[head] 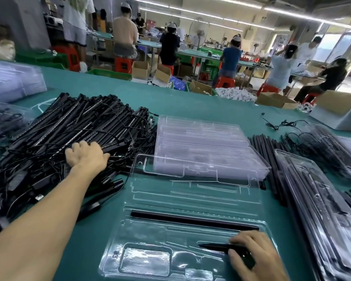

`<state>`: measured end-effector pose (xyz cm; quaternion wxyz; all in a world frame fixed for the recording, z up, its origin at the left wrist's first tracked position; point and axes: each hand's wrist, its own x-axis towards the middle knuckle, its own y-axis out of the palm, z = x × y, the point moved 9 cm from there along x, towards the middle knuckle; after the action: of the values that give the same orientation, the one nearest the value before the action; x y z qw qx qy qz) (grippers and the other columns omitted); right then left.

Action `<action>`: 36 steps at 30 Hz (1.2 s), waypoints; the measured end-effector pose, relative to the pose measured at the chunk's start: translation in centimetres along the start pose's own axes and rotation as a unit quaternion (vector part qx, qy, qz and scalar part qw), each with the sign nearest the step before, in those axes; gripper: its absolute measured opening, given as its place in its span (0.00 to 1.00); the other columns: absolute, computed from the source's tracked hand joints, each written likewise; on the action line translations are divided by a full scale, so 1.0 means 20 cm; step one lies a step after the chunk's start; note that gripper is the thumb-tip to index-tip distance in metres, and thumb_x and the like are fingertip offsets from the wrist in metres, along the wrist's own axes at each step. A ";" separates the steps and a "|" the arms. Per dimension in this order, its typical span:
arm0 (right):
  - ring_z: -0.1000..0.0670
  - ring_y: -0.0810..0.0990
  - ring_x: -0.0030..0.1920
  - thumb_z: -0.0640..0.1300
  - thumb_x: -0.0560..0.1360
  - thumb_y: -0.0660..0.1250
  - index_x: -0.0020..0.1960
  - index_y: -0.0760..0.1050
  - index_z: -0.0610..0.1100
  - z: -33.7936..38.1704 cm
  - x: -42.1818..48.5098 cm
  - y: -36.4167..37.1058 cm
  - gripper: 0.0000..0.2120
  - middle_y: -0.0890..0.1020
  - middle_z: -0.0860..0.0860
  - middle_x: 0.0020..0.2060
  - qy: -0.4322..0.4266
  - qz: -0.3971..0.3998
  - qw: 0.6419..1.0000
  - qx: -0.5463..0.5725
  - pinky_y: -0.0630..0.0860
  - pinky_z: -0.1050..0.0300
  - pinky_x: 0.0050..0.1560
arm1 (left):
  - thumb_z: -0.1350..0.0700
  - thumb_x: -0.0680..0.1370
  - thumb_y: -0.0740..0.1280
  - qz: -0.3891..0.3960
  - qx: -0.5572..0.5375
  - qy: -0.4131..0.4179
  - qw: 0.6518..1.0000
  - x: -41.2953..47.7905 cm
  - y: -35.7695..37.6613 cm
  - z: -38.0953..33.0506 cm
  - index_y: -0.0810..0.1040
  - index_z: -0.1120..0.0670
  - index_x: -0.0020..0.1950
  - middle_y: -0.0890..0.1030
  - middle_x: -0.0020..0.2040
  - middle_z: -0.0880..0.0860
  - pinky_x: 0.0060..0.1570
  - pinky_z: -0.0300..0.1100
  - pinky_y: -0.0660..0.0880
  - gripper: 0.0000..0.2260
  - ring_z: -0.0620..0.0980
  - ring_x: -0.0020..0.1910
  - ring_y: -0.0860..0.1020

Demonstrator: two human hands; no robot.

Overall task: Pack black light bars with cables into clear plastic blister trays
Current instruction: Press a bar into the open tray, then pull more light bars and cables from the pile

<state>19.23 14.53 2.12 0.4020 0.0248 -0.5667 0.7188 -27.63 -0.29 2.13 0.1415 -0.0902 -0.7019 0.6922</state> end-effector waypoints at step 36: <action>0.60 0.79 0.42 0.45 0.76 0.68 0.50 0.79 0.51 0.47 0.34 0.28 0.04 0.81 0.60 0.38 0.091 0.129 0.971 0.178 0.75 0.64 0.45 | 0.53 0.82 0.62 -0.144 0.030 0.221 0.964 -0.33 -0.13 -0.19 0.72 0.48 0.60 0.80 0.49 0.49 0.36 0.45 0.73 0.07 0.52 0.46 0.81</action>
<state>7.34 10.15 4.35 0.3451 -0.0424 -0.3896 0.8528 -20.05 1.09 4.25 0.3936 -0.1345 -0.6376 0.6484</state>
